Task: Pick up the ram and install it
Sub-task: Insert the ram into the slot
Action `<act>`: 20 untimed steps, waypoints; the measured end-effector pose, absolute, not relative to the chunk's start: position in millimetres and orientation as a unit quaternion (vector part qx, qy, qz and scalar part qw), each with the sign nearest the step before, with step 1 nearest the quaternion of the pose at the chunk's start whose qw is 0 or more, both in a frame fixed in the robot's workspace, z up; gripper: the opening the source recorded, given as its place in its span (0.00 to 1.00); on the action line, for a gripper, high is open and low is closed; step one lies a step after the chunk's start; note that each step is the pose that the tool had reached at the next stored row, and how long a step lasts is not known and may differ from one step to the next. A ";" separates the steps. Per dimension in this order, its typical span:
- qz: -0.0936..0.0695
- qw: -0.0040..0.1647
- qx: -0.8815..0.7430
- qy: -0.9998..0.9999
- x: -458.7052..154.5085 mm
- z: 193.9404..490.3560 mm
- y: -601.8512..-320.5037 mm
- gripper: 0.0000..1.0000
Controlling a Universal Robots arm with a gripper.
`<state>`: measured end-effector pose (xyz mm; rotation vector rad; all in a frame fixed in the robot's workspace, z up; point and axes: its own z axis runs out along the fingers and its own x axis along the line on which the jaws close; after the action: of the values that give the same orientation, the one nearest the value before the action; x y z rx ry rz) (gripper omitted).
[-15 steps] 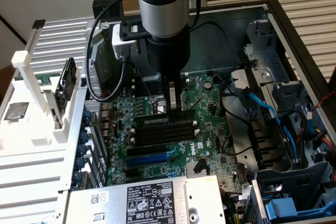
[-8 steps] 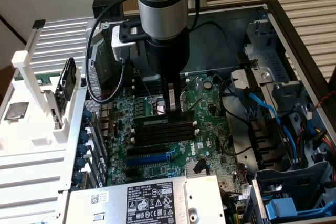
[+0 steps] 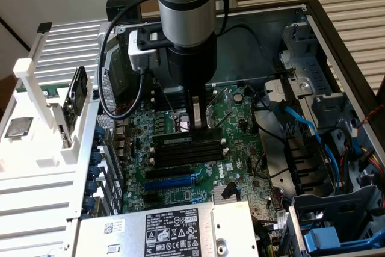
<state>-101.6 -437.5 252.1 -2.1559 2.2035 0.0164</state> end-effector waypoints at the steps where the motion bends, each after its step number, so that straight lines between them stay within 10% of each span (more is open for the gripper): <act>1: 0.006 0.029 -0.699 0.714 -101.5 251.6 -437.5 0.12; 20: 0.008 0.028 -0.699 0.714 -99.1 240.9 -441.9 0.12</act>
<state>-99.1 -441.9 240.9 -2.1581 2.2040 0.0261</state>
